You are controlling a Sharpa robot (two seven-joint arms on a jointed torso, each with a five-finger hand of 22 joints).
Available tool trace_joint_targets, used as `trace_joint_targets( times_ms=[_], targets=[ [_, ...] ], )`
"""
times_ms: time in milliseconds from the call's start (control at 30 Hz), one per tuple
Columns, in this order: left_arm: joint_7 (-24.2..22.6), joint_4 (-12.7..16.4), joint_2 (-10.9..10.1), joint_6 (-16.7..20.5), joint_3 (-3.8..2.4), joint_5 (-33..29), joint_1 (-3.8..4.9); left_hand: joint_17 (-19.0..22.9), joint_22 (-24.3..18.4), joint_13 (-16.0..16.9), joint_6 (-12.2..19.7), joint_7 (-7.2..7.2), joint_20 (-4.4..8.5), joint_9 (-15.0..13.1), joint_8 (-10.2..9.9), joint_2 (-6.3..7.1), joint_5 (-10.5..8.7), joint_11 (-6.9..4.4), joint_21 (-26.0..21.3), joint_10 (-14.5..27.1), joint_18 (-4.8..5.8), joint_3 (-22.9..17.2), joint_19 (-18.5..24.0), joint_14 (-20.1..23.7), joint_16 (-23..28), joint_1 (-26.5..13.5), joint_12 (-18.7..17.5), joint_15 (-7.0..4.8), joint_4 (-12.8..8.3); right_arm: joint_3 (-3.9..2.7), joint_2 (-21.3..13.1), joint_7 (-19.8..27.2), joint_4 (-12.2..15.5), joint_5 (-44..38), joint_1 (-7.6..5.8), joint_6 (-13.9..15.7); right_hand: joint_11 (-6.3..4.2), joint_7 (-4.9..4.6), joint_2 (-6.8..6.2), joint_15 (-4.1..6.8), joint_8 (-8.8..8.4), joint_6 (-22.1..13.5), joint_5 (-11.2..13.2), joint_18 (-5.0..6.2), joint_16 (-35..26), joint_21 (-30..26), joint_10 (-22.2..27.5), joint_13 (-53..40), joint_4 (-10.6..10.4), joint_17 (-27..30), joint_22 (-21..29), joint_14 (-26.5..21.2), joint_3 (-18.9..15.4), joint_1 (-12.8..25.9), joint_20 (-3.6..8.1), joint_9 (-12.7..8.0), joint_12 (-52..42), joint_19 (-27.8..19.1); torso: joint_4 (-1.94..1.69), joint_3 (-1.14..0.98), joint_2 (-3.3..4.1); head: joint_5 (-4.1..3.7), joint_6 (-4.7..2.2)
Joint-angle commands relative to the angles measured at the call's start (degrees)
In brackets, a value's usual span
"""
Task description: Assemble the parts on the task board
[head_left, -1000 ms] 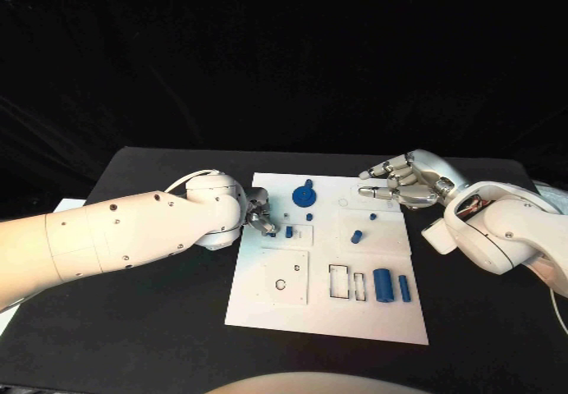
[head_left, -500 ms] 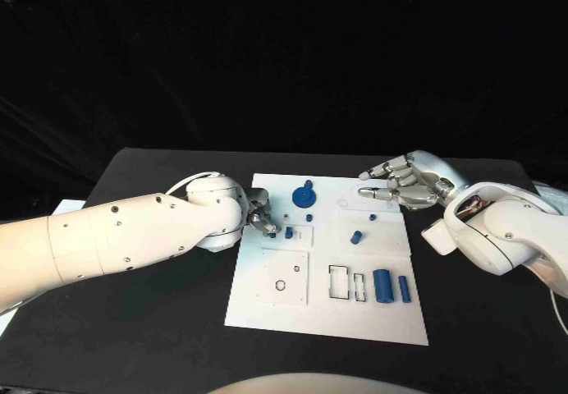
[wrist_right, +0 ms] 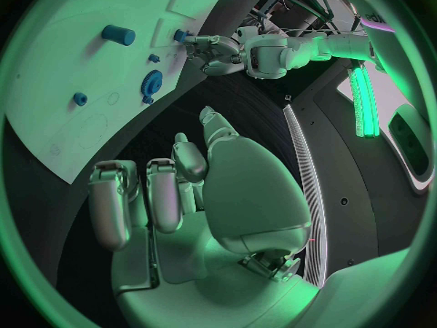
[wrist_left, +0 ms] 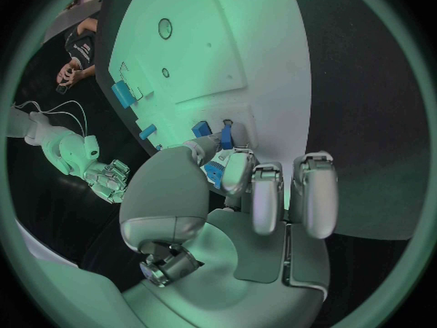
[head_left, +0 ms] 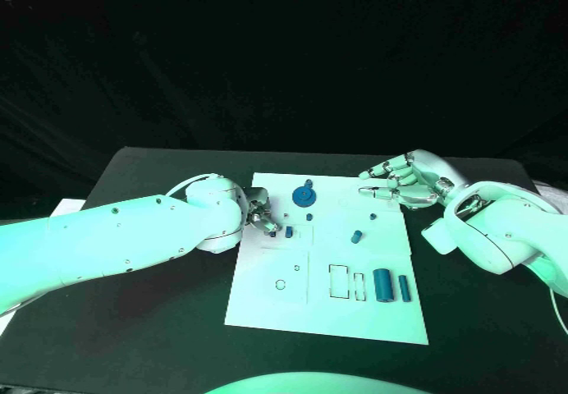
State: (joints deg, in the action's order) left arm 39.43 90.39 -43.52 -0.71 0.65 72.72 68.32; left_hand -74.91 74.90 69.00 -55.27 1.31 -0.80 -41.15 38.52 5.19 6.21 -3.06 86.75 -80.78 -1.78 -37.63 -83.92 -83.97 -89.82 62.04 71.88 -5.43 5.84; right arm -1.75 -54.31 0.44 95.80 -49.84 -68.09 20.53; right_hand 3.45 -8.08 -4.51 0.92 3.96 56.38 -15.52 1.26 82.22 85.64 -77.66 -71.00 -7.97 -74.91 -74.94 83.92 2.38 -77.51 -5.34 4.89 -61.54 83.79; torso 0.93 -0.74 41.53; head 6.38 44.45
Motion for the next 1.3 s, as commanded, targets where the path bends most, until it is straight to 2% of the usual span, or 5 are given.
trace_joint_targets(
  times_ms=[33,200,633,767,1300],
  targets=[
    [3.4,-0.1,0.0,-2.3,0.28,-0.5,-0.38,-15.1,12.2,-0.1,0.0,-0.43,0.13,-0.1,-0.1,-1.64,0.28,0.13,0.2,-0.3,0.82,-3.3,-4.2,-6.0,-0.2,0.9,0.1,-0.29,-3.0,0.00,0.1,0.5,0.0,-0.3,0.04,-0.8,-0.28,-0.16,0.49,0.03,0.21,0.4,-0.4,0.91,-0.3,-0.2,0.3,0.0,0.0,-1.2,-6.8,3.1,-0.3,-0.1,-0.11,0.1,0.1,-0.3,0.02,-0.01,0.00,-0.02,0.06],
    [3.5,-0.1,0.0,-4.7,0.28,-0.4,-0.38,-15.1,12.2,0.0,0.1,-0.46,0.12,-0.1,-0.1,-1.54,0.22,0.11,0.1,-0.4,0.79,-3.3,-4.1,-6.0,-0.2,1.0,0.1,-0.29,-3.1,0.00,0.1,0.5,0.0,-0.3,0.04,-0.9,-0.28,-0.15,0.51,0.04,0.21,0.4,-0.4,0.91,-0.3,-0.2,0.3,0.0,0.0,-1.2,-6.8,3.1,-0.3,-0.1,-0.11,0.1,0.1,-0.3,-0.01,-0.05,0.01,-0.01,0.19],
    [3.7,-0.4,0.0,-7.4,0.28,-0.3,-0.37,-15.1,12.1,0.1,0.2,-0.45,0.11,-0.1,-0.1,-1.41,0.10,0.12,0.1,-0.4,0.78,-3.2,-4.1,-6.0,-0.2,1.0,0.3,-0.28,-3.2,0.00,0.0,0.4,0.0,-0.3,0.04,-0.9,-0.29,-0.14,0.60,0.04,0.22,0.5,-0.4,0.90,-0.3,-0.2,0.2,-0.1,-0.2,-1.2,-6.8,3.1,-0.5,0.0,-0.10,0.1,-0.1,-0.3,0.00,-0.04,-0.02,0.00,0.32],
    [3.7,-0.5,0.0,-7.8,0.28,-0.2,-0.37,-15.1,12.1,0.1,0.2,-0.46,0.11,-0.1,-0.1,-1.41,0.08,0.10,0.0,-0.4,0.77,-3.2,-4.1,-6.0,-0.2,1.0,0.3,-0.28,-3.3,0.00,0.0,0.5,-0.1,-0.3,0.04,-0.9,-0.29,-0.14,0.60,0.04,0.22,0.5,-0.4,0.90,-0.3,-0.2,0.2,-0.1,-0.2,-1.2,-6.8,3.1,-0.5,0.0,-0.10,0.1,-0.1,-0.3,-0.08,-0.01,0.00,0.01,0.35],
    [3.7,-0.6,0.3,-7.5,0.29,-0.6,-0.37,-15.1,12.1,0.2,0.2,-0.46,0.09,-0.1,0.0,-1.17,-0.11,0.12,0.0,-0.4,0.78,-3.1,-4.1,-6.0,-0.2,1.0,0.3,-0.28,-3.5,0.00,0.1,0.5,-0.1,-0.3,0.04,-0.9,-0.30,-0.13,0.63,0.05,0.22,0.5,-0.4,0.92,-0.3,-0.3,0.2,0.0,-0.2,-1.2,-6.8,3.1,-0.5,0.0,-0.09,0.1,-0.1,-0.3,0.02,0.02,0.02,-0.07,0.54]
  ],
)
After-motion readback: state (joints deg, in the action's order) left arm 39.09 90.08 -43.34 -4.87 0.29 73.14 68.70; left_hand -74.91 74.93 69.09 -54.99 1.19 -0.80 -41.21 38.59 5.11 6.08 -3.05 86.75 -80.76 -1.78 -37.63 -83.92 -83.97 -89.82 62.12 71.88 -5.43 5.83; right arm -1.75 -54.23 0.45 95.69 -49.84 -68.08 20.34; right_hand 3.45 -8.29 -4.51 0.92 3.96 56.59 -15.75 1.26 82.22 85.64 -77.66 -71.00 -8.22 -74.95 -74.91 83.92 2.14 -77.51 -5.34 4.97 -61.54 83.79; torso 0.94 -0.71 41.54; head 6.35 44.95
